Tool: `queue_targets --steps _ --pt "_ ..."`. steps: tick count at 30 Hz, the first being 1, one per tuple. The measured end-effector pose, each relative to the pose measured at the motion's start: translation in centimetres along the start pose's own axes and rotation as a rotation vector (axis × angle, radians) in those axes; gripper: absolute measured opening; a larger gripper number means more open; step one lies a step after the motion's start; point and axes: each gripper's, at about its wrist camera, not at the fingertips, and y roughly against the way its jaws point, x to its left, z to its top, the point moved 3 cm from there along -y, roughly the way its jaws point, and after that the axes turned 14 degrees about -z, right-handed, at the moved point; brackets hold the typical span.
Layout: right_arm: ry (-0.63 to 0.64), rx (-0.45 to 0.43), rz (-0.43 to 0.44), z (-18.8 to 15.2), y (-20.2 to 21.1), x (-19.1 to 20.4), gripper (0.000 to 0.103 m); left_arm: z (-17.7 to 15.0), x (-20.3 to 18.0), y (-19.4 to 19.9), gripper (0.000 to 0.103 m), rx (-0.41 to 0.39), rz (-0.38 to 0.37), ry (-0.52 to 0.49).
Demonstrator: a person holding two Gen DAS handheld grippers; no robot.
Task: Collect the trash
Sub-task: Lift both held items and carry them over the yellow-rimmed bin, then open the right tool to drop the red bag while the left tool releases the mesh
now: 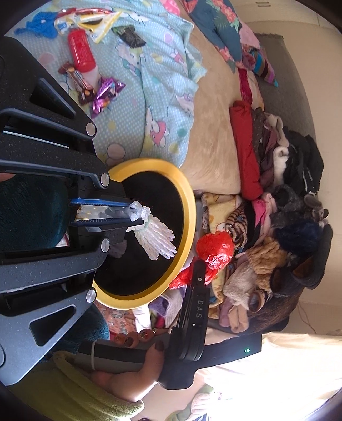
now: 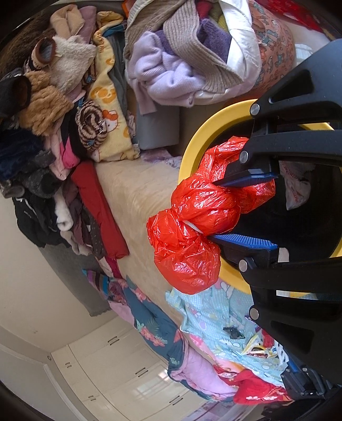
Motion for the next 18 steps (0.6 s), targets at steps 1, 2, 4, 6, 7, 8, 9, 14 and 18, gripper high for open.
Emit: queue_targets --steps 1,2,4,6,7,8,9,14,18 --pt "-0.002 0.004 -0.002 -0.1 -0.1 -0.2 0.031 0.0 0.0 -0.3 0.004 0.005 -0.003 -0.001" --pt "-0.004 0.009 -0.005 -0.2 -0.3 -0.4 0.031 0.0 -0.1 -0.7 0.004 0.014 -0.008 -0.003" --pt "-0.006 0.018 -0.006 -0.3 -0.6 -0.6 0.031 -0.1 -0.2 -1.3 0.004 0.030 -0.016 -0.005" --pt "-0.008 0.026 -0.009 -0.4 -0.9 -0.7 0.031 -0.2 -0.3 -2.0 0.004 0.049 -0.026 -0.007" --pt "-0.009 0.029 -0.009 -0.4 -1.1 -0.8 0.031 -0.4 -0.3 -2.2 0.004 0.055 -0.027 -0.009" --pt "-0.009 0.032 -0.009 -0.5 -1.2 -0.9 0.032 -0.4 -0.3 -2.5 0.004 0.061 -0.029 -0.010" --pt "-0.010 0.035 -0.009 -0.6 -1.3 -0.9 0.033 -0.4 -0.3 -2.7 0.004 0.066 -0.030 -0.010" --pt "-0.024 0.045 -0.008 -0.7 -1.8 -1.1 0.050 -0.5 0.1 -3.7 0.006 0.078 -0.037 0.008" --pt "-0.040 0.038 -0.022 -0.7 -1.9 -1.6 0.062 -0.4 0.9 -3.2 0.052 0.033 -0.034 0.052"
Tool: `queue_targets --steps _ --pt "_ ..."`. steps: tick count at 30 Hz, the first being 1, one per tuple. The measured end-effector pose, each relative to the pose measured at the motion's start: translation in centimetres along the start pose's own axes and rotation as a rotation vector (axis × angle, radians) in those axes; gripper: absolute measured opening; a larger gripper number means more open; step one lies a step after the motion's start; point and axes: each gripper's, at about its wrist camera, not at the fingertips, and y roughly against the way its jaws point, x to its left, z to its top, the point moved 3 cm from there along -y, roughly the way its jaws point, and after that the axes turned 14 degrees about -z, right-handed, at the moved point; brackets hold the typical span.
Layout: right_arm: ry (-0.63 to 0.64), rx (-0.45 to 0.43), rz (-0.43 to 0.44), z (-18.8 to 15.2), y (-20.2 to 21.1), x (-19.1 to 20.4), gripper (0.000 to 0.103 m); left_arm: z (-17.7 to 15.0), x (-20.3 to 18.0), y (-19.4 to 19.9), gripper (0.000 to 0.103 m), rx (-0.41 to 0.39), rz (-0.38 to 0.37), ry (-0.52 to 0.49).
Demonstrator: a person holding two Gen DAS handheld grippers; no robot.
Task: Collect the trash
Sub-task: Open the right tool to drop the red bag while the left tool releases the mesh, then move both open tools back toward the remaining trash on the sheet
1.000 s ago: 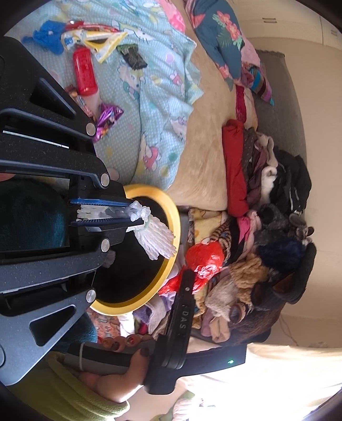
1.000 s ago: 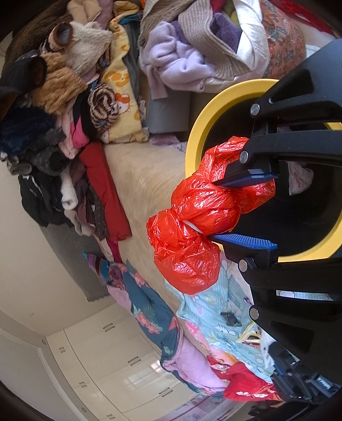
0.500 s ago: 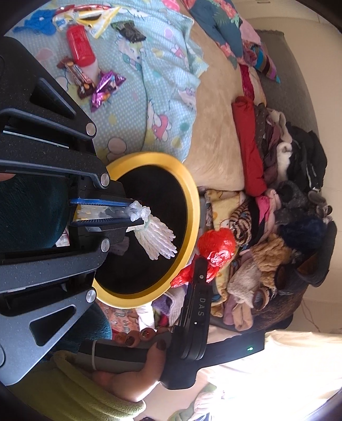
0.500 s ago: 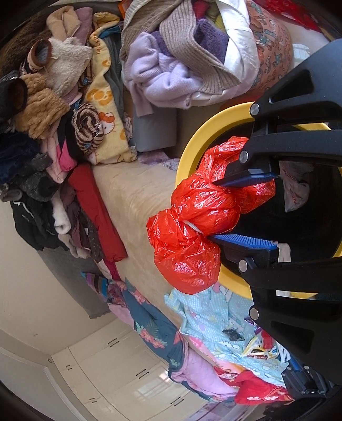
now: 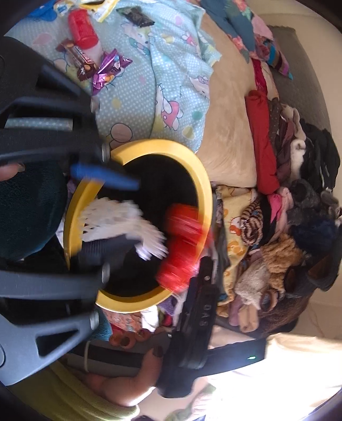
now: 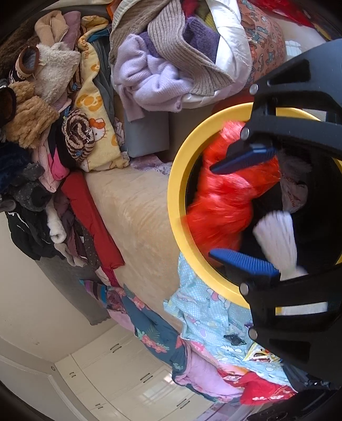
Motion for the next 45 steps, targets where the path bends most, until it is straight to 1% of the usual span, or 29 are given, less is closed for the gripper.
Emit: queue_targets --steps 1,2,3,5,6,8,13,15,24,38,45 --pt "-0.003 -0.003 -0.005 0.0 0.0 -0.1 0.065 0.1 0.1 0.2 0.057 -0.016 0.006 0.005" --pt "-0.005 -0.007 -0.011 0.0 0.1 -0.1 0.070 0.2 0.3 0.7 0.068 -0.038 0.019 0.012" --pt "-0.007 -0.015 -0.015 0.1 0.2 -0.1 0.072 0.2 0.5 0.9 0.080 -0.051 0.029 0.018" --pt "0.000 -0.027 -0.023 0.1 0.4 0.1 0.074 0.4 1.0 1.8 0.087 -0.084 0.033 0.043" --pt "0.008 -0.033 -0.027 0.2 0.5 0.3 0.077 0.5 1.1 2.3 0.091 -0.101 0.034 0.051" --pt "0.018 -0.051 -0.037 0.2 0.8 0.6 0.082 0.7 1.4 3.2 0.092 -0.131 0.062 0.050" --pt "0.031 -0.086 -0.033 0.3 1.6 1.8 0.085 0.8 2.0 5.0 0.092 -0.174 0.107 0.060" --pt "0.040 -0.100 -0.027 0.3 2.0 2.4 0.089 0.8 2.4 5.7 0.092 -0.188 0.122 0.064" --pt "0.101 -0.148 0.012 0.1 3.8 6.0 0.092 1.0 3.8 9.0 0.092 -0.252 0.202 0.051" --pt "0.194 -0.175 0.056 -1.1 5.5 11.1 0.094 0.2 7.8 13.6 0.092 -0.311 0.300 0.104" --pt "0.238 -0.186 0.074 -1.9 6.2 13.3 0.095 -0.3 10.1 15.4 0.092 -0.335 0.332 0.146"
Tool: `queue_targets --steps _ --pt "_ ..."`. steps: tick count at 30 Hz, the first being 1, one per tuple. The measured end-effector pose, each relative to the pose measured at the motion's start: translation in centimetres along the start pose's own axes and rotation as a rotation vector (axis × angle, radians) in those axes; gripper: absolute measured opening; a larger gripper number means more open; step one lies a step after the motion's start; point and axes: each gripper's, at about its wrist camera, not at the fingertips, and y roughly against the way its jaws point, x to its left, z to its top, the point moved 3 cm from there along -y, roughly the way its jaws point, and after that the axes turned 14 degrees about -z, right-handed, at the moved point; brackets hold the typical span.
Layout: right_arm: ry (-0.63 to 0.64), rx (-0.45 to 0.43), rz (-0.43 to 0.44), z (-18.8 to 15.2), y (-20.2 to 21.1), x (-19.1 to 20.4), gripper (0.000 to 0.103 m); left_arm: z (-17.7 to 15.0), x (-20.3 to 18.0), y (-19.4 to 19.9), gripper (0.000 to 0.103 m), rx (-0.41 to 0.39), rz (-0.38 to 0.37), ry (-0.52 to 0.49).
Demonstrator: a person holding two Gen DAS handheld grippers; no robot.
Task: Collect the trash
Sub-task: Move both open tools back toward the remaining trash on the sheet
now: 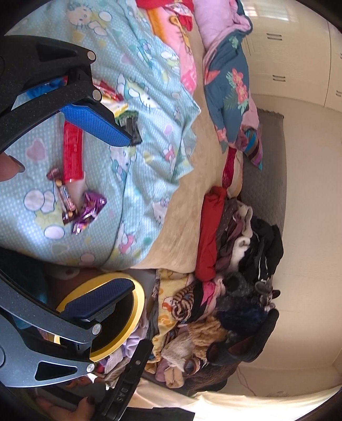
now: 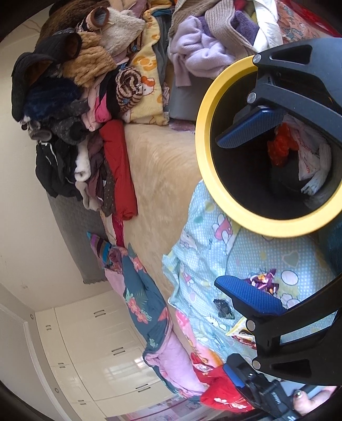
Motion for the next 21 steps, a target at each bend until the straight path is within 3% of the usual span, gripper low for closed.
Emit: queue_targets --steps 21 --pt "0.128 0.012 0.090 -1.8 0.3 7.5 0.095 0.2 8.0 3.0 0.092 -0.055 0.113 0.120"
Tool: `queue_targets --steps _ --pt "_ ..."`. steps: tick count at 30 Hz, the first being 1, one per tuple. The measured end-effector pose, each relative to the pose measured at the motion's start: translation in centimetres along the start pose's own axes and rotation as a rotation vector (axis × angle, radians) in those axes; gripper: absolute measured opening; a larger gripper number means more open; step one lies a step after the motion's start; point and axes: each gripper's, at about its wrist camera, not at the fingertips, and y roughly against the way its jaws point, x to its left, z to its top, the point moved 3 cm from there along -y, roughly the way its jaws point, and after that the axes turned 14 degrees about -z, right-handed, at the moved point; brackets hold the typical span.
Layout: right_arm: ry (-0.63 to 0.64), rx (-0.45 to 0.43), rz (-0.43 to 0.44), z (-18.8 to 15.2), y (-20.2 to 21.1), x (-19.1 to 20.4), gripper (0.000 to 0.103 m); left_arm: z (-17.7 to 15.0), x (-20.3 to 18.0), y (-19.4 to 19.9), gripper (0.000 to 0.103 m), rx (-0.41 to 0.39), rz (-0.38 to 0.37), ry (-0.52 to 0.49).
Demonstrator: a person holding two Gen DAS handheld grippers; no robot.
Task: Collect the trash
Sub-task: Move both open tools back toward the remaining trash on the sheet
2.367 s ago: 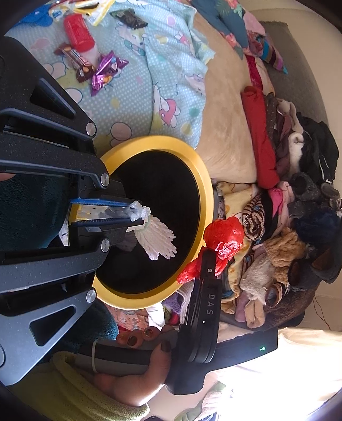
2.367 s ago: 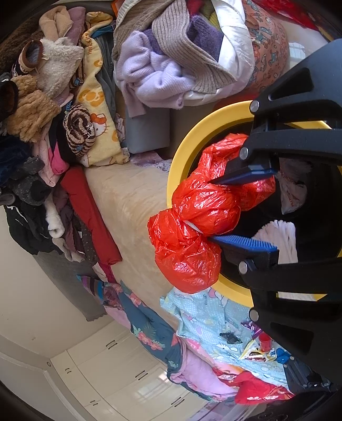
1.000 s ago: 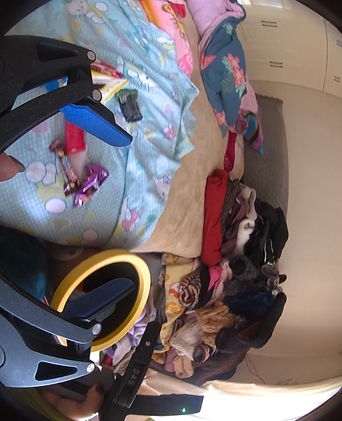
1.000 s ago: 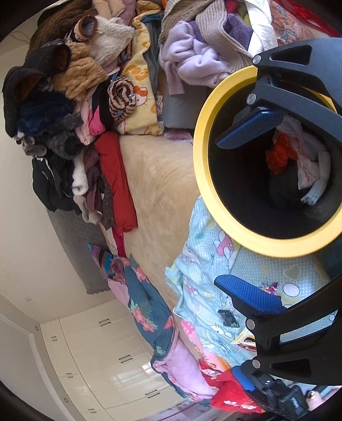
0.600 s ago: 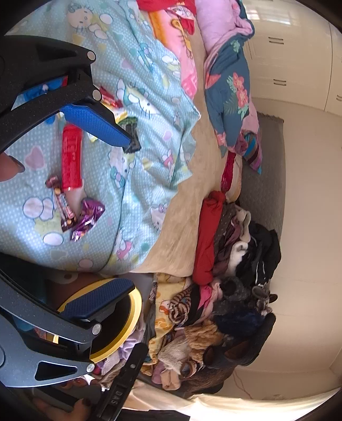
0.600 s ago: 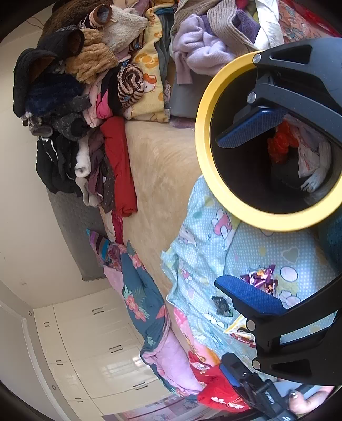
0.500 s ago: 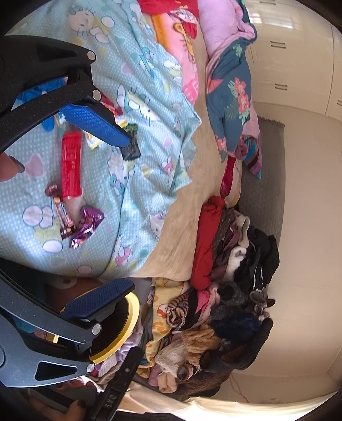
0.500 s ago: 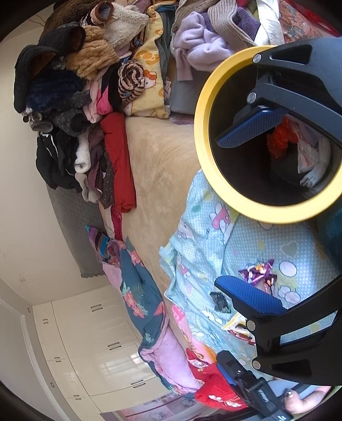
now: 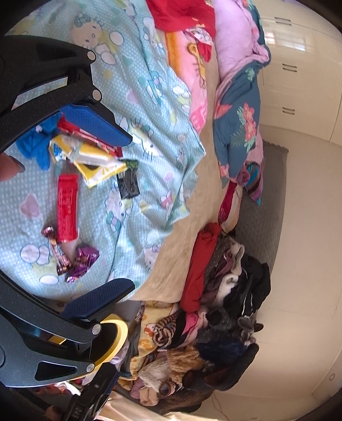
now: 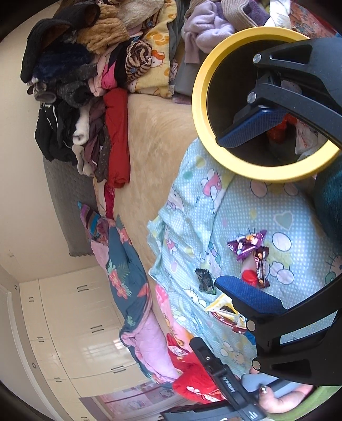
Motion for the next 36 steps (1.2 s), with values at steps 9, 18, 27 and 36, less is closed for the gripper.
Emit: queue_targets --steps 9,18,27,36 --pt "0.047 0.017 0.037 -0.7 -0.3 2.7 0.095 0.4 2.8 1.0 0.092 -0.019 0.036 0.040" --pt "0.103 0.035 0.073 -1.5 -0.8 5.4 0.095 0.7 6.0 1.8 0.092 -0.008 0.093 0.082" --pt "0.181 0.081 0.106 -2.9 -2.2 8.2 0.095 0.0 10.0 2.5 0.092 0.033 0.150 0.138" --pt "0.315 0.146 0.185 -3.8 -4.6 12.6 0.095 -1.5 12.6 2.2 0.073 0.117 0.145 0.176"
